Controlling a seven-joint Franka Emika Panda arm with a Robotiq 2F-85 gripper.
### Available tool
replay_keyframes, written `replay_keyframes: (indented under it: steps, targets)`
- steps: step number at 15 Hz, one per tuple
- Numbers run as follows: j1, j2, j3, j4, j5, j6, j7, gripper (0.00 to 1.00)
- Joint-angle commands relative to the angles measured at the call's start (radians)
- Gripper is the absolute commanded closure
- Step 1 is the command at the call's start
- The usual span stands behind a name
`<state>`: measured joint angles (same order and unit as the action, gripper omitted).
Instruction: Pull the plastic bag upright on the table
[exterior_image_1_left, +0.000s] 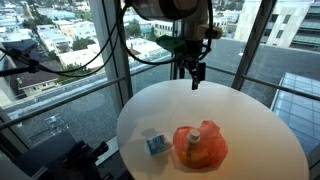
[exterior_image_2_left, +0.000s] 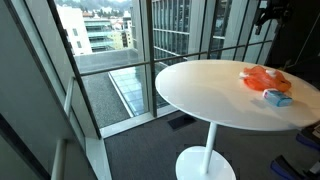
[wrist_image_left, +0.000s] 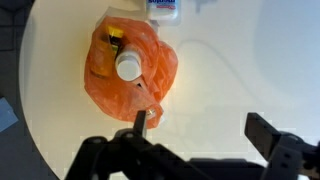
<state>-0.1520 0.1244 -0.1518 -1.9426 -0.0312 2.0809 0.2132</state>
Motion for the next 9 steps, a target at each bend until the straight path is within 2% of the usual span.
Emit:
replay_keyframes:
  steps: [1,9]
  targets:
    - [-0.028,0.133,-0.021,0.144,0.055,-0.043,-0.019,0.0]
    - [-0.057,0.32,-0.049,0.282,0.032,-0.038,-0.022,0.0]
